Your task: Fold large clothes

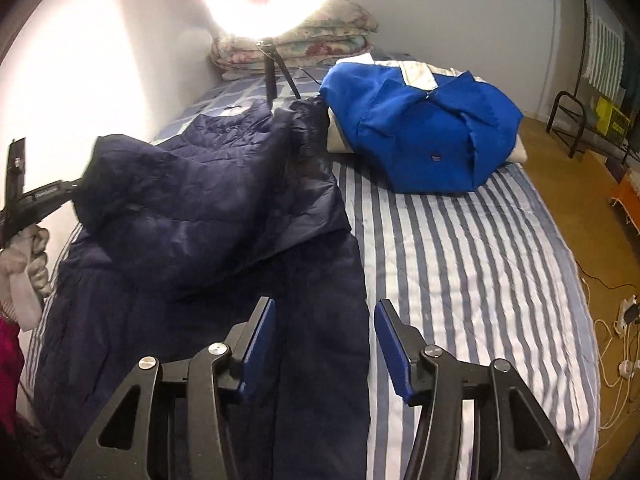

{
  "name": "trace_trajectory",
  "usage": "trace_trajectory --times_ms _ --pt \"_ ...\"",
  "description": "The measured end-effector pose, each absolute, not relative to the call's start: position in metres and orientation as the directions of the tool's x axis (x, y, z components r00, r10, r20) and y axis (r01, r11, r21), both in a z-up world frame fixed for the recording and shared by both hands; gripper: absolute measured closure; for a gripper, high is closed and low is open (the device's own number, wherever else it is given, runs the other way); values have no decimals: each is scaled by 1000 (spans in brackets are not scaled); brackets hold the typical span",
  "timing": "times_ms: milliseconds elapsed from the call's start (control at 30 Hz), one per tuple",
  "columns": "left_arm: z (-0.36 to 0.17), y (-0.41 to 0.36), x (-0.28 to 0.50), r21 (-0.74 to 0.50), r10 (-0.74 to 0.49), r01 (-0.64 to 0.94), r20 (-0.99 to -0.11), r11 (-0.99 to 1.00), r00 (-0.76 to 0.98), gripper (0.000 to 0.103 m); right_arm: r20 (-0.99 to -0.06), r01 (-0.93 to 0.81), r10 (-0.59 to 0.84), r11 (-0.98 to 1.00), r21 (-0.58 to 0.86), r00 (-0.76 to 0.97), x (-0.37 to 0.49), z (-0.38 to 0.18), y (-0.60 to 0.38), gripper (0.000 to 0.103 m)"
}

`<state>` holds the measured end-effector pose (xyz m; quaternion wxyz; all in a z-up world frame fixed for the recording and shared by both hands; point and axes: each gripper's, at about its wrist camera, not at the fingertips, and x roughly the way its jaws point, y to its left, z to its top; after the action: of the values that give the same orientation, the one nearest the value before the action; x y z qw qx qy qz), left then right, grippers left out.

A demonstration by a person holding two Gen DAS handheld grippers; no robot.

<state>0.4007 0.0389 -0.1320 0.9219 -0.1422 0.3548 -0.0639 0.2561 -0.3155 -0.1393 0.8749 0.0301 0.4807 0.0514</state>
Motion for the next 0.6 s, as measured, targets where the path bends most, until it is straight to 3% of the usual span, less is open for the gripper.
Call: trace_trajectory --times_ms 300,500,533,567,600 --pt "-172 112 421 -268 -22 -217 -675 939 738 99 -826 -83 104 994 70 553 336 -160 -291 49" --pt "-198 125 420 -258 -64 -191 -735 947 675 97 -809 -82 74 996 31 583 387 -158 -282 49" --pt "-196 126 417 -270 -78 -184 -733 945 676 94 -806 -77 66 997 26 588 397 -156 -281 48" --pt "-195 129 416 -287 -96 -176 -730 941 676 85 -811 -76 66 997 26 582 409 -156 -279 44" --pt "-193 130 416 -294 -104 -173 -730 940 675 63 -823 -76 66 997 28 564 423 -159 -277 41"
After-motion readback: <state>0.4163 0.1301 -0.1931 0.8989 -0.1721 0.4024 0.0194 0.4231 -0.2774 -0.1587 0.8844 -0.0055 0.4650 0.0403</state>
